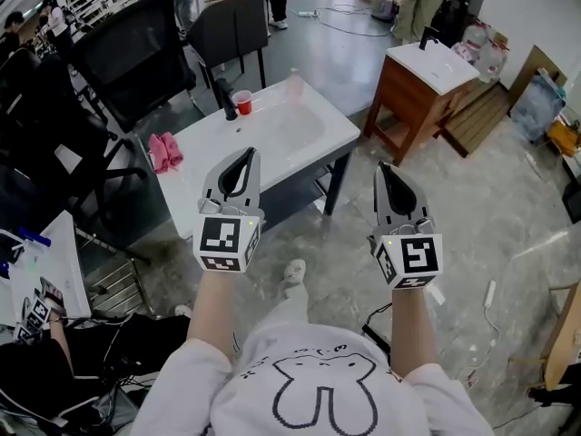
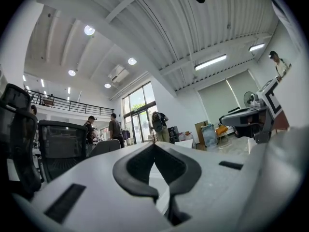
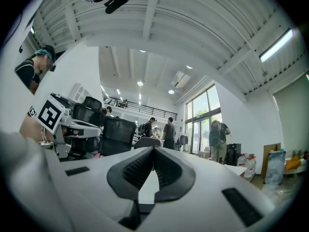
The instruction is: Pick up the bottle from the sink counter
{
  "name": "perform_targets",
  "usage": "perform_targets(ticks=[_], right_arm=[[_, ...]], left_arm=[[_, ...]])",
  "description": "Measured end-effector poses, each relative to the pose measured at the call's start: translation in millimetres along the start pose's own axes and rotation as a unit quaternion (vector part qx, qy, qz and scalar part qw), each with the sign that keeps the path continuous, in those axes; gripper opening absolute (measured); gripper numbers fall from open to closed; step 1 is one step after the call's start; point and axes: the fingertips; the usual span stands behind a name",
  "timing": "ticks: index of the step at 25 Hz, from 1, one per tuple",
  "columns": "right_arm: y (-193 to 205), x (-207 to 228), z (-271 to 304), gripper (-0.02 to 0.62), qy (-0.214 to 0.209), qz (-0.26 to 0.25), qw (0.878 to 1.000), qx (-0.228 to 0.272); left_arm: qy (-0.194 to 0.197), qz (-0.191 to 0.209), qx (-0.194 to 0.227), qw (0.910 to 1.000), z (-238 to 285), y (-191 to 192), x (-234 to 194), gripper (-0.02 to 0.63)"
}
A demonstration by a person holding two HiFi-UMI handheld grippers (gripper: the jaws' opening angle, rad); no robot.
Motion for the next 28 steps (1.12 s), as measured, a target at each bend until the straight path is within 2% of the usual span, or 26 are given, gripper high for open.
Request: perform_targets(ticks=[10, 24, 25, 28], right_arm=[[24.5, 12.7, 103.4, 0.023, 0.014, -0.005, 1.0, -0.012], [48.5, 20.2, 253.2, 0.023, 0.027, -0.018, 0.999, -0.022], [51.3, 19.3, 260.7, 0.023, 0.025, -0.019, 0.999, -0.023], [61.4, 16.8, 276.2, 0.023, 0.02, -0.02, 0.999, -0.034]], left_arm=[[0.015, -0.01, 0.01, 0.9998, 93.2, 18.2, -64.6, 0.009], [0.032, -0.018, 0.002, 0.9993, 220.7, 52.2, -164.8, 0.012], [0.034, -0.02, -0.003, 0.9992, 226.9, 56.5, -169.4, 0.021], [0.043, -0.021, -0.02, 0.9987, 243.6, 68.6, -176.9, 0.101]])
Point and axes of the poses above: the fingertips, and each gripper's own axes: z forward along the fingers, x to its right, y out of its underside, and after that the axes turned 13 degrees about y, right-handed
